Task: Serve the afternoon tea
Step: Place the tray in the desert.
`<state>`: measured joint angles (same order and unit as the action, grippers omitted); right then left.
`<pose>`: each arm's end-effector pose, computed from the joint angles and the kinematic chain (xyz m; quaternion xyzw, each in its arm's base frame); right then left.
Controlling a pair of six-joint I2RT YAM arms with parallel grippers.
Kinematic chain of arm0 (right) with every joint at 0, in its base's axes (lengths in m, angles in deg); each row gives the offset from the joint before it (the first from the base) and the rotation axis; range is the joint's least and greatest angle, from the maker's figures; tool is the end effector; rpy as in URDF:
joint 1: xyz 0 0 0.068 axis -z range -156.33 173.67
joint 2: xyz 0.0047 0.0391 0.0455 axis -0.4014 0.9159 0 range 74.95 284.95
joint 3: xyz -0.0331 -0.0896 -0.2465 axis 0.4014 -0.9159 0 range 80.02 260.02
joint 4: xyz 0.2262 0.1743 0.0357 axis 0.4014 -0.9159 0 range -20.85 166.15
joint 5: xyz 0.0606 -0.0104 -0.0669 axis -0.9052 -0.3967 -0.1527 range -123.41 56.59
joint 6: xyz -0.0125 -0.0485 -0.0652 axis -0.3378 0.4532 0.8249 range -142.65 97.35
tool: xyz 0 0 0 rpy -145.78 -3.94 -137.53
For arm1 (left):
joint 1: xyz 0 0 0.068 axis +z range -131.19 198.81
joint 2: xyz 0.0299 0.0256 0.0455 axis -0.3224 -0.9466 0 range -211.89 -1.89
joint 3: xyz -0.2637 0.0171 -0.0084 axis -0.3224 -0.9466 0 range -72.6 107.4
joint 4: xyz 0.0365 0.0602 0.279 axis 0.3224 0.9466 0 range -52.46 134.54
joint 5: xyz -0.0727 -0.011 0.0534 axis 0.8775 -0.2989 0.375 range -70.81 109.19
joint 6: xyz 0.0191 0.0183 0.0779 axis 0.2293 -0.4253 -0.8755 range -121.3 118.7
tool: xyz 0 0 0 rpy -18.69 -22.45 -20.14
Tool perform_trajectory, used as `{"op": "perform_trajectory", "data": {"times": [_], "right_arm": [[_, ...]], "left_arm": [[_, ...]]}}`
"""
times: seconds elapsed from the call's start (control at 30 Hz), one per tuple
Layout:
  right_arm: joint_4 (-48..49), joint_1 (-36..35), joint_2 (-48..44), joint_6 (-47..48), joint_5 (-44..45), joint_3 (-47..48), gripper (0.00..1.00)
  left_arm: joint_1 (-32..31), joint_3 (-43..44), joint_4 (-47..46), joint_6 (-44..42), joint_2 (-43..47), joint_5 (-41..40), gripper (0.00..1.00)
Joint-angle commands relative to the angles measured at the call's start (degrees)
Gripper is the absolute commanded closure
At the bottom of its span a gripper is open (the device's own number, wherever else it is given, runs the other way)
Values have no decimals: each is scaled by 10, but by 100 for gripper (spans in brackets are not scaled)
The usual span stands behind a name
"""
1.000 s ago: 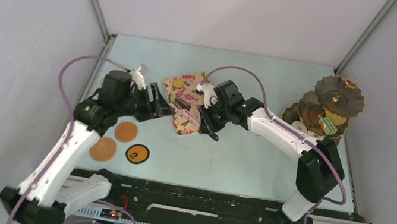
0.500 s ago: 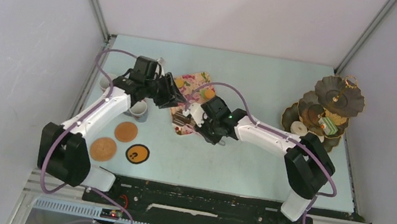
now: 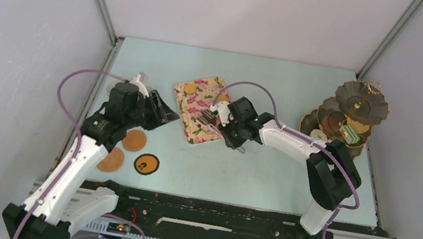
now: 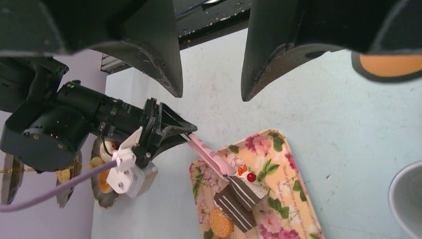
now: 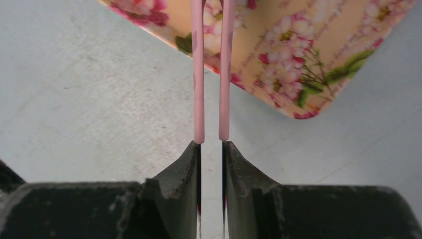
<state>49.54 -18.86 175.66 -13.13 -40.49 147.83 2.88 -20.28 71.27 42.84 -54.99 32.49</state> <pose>0.2908 0.2788 0.1416 -0.4371 0.8582 0.1316 0.2348 0.2443 -0.0870 0.2925 -0.1620 0.8657 -0.3201 0.3490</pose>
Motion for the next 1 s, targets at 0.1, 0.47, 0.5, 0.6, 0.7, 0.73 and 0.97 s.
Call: {"op": "perform_trajectory", "data": {"times": [0.1,0.47,0.5,0.6,0.7,0.73,0.97], "right_arm": [[64,-18,28,-73,-5,-3,76],[115,-22,39,-78,-23,-50,60],[117,-21,38,-78,-25,-52,60],[112,-20,28,-83,-32,-54,64],[96,-17,-4,-85,-51,-58,65],[89,-17,-14,-83,-54,-58,66],[47,4,-74,-86,-53,-64,66]], "left_arm": [[5,-12,34,23,67,-24,48],[5,22,64,20,79,-25,47],[4,22,64,21,81,-25,46],[4,23,66,21,83,-23,46],[4,26,69,20,84,-21,46],[5,26,68,20,85,-21,46],[4,31,58,19,77,-11,45]]}}
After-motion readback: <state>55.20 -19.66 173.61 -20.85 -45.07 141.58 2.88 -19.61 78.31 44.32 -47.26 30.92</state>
